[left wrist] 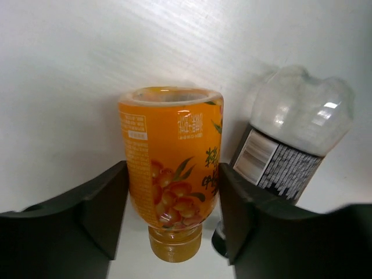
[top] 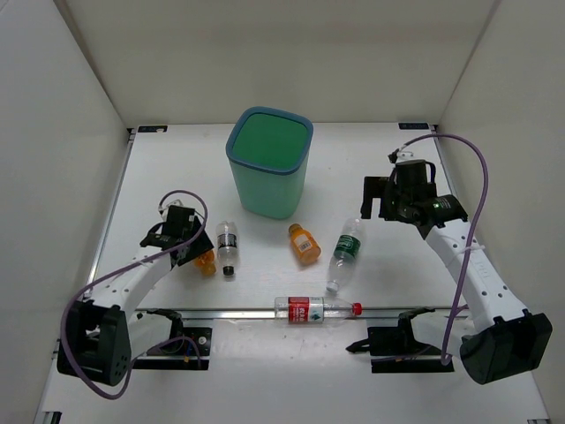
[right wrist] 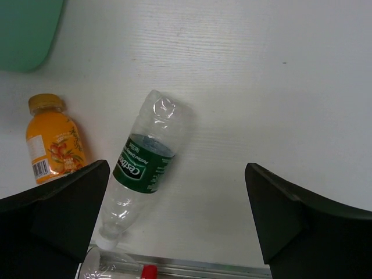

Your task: Put the plastic bottles in the bin

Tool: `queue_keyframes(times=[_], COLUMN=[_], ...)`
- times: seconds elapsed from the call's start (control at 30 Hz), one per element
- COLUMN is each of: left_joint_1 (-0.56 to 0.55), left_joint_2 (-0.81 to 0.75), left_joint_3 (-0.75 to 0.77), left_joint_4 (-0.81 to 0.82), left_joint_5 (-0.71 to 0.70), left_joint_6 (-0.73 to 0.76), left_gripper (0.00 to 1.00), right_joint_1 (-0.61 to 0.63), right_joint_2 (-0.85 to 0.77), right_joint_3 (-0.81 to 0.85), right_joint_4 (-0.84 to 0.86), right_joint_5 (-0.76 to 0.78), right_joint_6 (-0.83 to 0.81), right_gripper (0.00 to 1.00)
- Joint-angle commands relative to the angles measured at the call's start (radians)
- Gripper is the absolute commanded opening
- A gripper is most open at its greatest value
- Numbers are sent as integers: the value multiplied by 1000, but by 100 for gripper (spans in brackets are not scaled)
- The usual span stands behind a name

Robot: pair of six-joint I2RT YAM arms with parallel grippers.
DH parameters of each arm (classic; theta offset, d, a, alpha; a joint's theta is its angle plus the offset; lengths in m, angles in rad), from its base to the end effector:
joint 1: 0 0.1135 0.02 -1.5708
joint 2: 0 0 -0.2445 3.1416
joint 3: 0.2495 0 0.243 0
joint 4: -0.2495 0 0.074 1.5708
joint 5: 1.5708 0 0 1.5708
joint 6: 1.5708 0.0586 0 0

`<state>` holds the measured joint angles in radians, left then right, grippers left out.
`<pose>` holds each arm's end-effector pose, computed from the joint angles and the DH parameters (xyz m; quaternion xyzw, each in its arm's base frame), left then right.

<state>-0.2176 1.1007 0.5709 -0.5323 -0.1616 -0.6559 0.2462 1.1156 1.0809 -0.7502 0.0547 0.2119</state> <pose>0.2041 -0.0355 0.1491 -0.2295 0.9372 -0.0353 0.2603 0.2371 0.0563 0.2912 -0.0054 0.9235 0.0623 0.3785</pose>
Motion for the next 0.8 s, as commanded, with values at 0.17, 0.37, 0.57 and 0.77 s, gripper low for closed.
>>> queue_keyframes(times=[0.17,0.37,0.57,0.77], left_joint_1=[-8,-78,-249,-287], left_joint_2=[7,-94,134,440], left_joint_3=[134,519,913,1183], left_joint_4=[-26,-101,55,127], left_joint_5=[-77,-147,-140,-90], left_joint_6=[22,128,234,265], left_gripper=[37,39,40,42], right_joint_1=[-36,-1,16,27], right_joint_2=[-57,-68,-68,-82], right_joint_3=[-62,-124,-153,-197], right_joint_4=[-1,31,71,101], right_joint_5=[-3,-29,-43,-90], right_joint_6=[61,102,122,161], right_gripper=[100,99,99,99])
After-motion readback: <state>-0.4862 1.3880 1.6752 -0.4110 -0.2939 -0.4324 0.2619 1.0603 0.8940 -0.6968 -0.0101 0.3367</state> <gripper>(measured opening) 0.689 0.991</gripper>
